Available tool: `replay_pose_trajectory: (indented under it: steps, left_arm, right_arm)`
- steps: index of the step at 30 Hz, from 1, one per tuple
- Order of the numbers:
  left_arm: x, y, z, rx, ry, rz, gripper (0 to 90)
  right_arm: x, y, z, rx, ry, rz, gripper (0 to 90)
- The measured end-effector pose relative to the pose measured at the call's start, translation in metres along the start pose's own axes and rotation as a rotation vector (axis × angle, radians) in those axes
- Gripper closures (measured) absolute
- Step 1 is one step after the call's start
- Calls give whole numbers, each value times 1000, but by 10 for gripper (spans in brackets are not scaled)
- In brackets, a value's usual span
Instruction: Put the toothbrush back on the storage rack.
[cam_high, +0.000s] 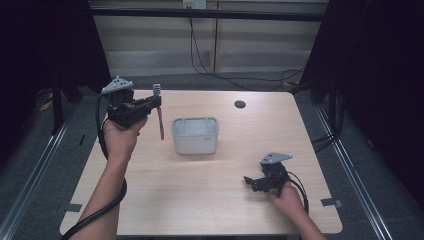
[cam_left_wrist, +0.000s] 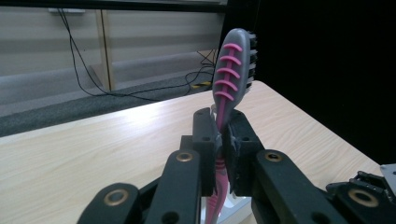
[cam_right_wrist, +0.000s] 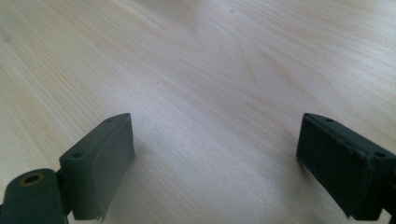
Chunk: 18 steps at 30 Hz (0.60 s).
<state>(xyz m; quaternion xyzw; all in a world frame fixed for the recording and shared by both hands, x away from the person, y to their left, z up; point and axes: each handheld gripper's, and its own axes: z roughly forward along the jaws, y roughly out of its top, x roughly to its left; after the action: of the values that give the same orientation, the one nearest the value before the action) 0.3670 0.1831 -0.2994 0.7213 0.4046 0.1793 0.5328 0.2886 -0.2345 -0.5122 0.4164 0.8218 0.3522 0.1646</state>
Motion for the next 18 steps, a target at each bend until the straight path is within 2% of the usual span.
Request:
replay_pose_trajectory:
  steps: [6,18]
  left_arm:
    - [-3,9,2,-10,-7,6,841]
    - [-8,16,12,-12,-10,17,840]
  right_arm:
    - [0,0,0,0,0,0,104]
    - [0,0,0,-1,0,2,104]
